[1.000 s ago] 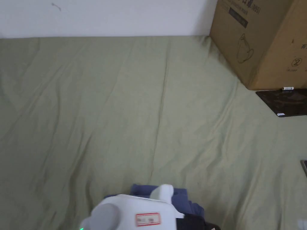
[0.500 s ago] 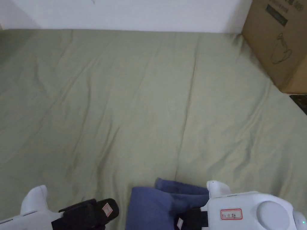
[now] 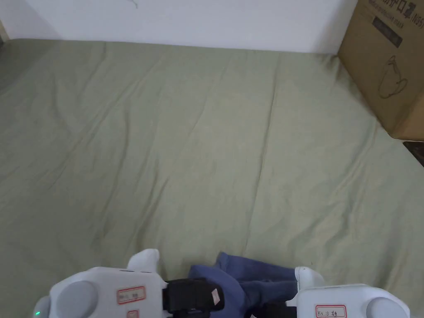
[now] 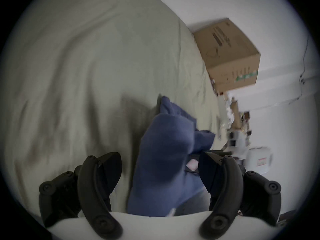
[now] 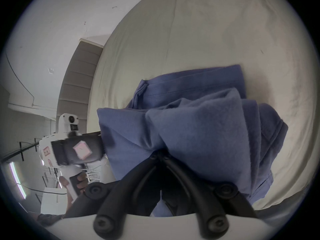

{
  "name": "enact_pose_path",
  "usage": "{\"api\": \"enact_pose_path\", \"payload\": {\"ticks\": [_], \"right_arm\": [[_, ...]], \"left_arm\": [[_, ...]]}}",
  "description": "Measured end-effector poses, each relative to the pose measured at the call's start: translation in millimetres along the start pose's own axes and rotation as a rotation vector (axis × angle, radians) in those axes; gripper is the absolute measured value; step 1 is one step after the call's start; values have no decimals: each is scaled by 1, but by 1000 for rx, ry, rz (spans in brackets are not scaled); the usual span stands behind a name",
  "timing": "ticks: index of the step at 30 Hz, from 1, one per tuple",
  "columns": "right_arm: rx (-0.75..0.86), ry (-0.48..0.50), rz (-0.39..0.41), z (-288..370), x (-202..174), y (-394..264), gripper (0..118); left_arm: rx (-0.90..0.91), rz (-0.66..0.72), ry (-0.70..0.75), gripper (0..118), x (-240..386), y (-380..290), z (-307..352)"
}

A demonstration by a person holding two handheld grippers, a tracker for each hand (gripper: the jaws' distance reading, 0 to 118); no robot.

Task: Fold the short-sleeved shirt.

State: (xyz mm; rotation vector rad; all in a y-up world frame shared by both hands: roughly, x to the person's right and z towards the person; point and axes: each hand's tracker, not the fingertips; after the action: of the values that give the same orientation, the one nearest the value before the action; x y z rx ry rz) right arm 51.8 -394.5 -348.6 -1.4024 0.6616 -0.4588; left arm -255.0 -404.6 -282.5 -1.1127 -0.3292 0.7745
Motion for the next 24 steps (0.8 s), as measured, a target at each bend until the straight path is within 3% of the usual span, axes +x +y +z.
{"api": "enact_pose_path", "payload": {"ticks": [3, 5, 7, 10, 13, 15, 18, 24], "right_arm": [[-2, 17, -15, 1, 3, -2, 0], [-2, 16, -27, 4, 1, -3, 0], [-12, 8, -34, 10, -4, -5, 0], [8, 10, -26, 31, -12, -12, 0], [62, 18, -31, 57, -14, -17, 0], [115, 38, -67, 75, -13, -19, 0], [185, 47, -133, 95, -11, -21, 0], [210, -45, -154, 97, -21, -15, 0]], "left_arm": [[-41, -132, 124, 95, -3, 1, -24], [-4, -115, 122, 67, 3, -4, -17], [-2, -99, 117, 54, 2, -3, -2], [-32, 80, -65, 35, -20, 3, 17], [-68, 214, -139, 30, -35, 11, 33], [-63, 211, -132, 29, -42, 21, 52], [-44, 153, -47, 29, -53, 40, 94], [11, 76, 173, 29, -102, 81, 192]]}}
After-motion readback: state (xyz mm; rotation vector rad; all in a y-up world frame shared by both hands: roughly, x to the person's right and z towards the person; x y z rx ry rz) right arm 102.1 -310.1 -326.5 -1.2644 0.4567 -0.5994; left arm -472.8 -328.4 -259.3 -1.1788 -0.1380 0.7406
